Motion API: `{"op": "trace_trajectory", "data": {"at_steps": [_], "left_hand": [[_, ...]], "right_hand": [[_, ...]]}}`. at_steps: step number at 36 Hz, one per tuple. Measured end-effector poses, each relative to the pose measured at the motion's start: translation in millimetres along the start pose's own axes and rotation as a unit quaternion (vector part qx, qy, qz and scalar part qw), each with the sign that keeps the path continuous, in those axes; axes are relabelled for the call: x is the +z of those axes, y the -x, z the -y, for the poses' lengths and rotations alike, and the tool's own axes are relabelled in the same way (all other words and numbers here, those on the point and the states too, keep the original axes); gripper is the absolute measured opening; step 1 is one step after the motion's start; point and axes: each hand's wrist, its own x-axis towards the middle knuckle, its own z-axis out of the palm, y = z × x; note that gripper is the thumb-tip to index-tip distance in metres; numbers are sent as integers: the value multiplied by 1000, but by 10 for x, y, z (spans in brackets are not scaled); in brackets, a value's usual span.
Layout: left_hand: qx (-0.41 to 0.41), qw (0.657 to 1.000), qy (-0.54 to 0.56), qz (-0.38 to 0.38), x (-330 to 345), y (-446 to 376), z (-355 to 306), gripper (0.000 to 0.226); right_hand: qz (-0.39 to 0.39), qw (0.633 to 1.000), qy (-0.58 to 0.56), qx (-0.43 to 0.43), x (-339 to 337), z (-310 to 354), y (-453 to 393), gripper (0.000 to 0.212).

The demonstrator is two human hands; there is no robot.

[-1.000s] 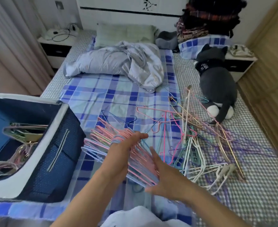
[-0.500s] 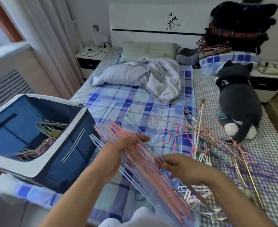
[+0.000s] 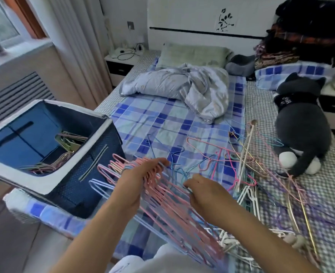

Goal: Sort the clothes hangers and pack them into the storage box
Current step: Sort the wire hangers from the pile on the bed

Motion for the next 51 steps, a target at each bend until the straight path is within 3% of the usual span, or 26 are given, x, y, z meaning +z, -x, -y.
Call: {"op": "trace_trajectory", "data": {"at_steps": [5, 9, 14, 18, 22, 24, 26, 29, 35, 41, 45, 49, 51], "left_hand": [[34, 999, 16, -35, 146, 35, 94, 22], [45, 999, 0, -31, 158, 28, 93, 23], [77, 994, -44, -56, 112, -57, 123, 29], [47, 995, -51, -72, 113, -92, 183, 23], [28, 996, -72, -38, 56, -105, 166, 25], [24, 998, -62, -20, 29, -109, 131, 28], [18, 999, -51, -6, 10, -115, 107, 27], [4, 999, -36, 20, 31, -95, 95, 28], [-9, 999, -15, 40, 178, 44, 71, 28], [-25, 999, -18, 32, 143, 96, 127, 24], [-45, 998, -3, 53, 115, 134, 100, 24], [-33, 996, -15, 87, 66, 167, 86, 31], [-11, 994, -32, 102, 47, 199, 72, 31]], "right_hand": [[-30, 999, -18, 36, 130, 34, 105, 8], [-39, 994, -60, 77, 185, -205, 224, 19], [-171, 980, -58, 89, 148, -447, 472, 23], [-170, 961, -139, 166, 80, -640, 660, 19], [-169, 950, -191, 181, 9, -821, 721, 18], [-168, 948, -216, 163, 15, -816, 691, 29], [-153, 952, -221, 146, 53, -746, 614, 38], [-126, 960, -213, 130, 134, -636, 455, 22], [-79, 970, -227, 40, 335, -291, 356, 21], [-30, 955, -294, 34, 368, -224, 364, 31], [36, 945, -321, 48, 331, -182, 338, 25], [108, 923, -363, 63, 299, -88, 332, 28], [162, 879, -442, 72, 268, -15, 341, 32]]}}
